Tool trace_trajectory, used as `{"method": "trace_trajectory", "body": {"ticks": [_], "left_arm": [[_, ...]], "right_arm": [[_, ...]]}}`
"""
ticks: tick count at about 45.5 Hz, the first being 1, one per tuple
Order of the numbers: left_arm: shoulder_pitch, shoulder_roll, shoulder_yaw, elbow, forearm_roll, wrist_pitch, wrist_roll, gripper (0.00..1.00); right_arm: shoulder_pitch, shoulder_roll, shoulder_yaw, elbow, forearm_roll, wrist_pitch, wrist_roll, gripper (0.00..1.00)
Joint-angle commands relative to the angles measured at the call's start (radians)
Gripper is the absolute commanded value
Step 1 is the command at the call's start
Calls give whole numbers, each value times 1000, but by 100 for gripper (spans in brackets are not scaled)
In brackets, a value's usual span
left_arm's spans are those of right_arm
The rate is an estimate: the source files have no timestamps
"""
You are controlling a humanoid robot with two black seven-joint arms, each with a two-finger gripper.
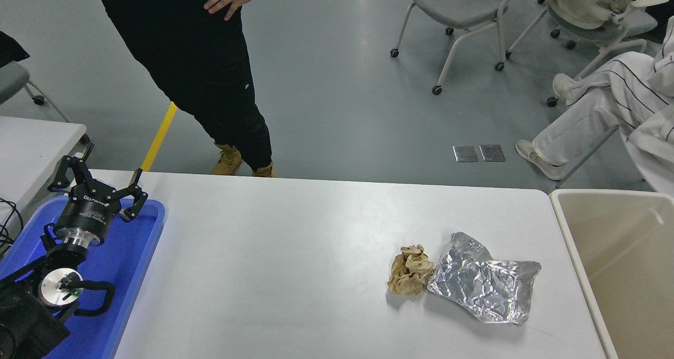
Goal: Clean the table surface
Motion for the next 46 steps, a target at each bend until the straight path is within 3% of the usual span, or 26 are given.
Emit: {"method": "trace_trajectory", "body": {"ticks": [1, 11, 20, 46], "left_arm": [[0, 0, 0, 1, 0, 1, 0, 100], [0, 0, 0, 1, 0, 1, 0, 100], [0, 0, 0, 0, 0, 1, 0, 100], [0, 0, 0, 0, 0, 1, 0, 100]], "right_arm": [[-7, 81, -160, -21, 99, -207, -1, 0], [-77, 210, -208, -66, 142, -363, -1, 0], [-166, 406, -208, -256, 195, -455, -3, 0], [-321, 979, -206, -994, 343, -483, -3, 0]]}}
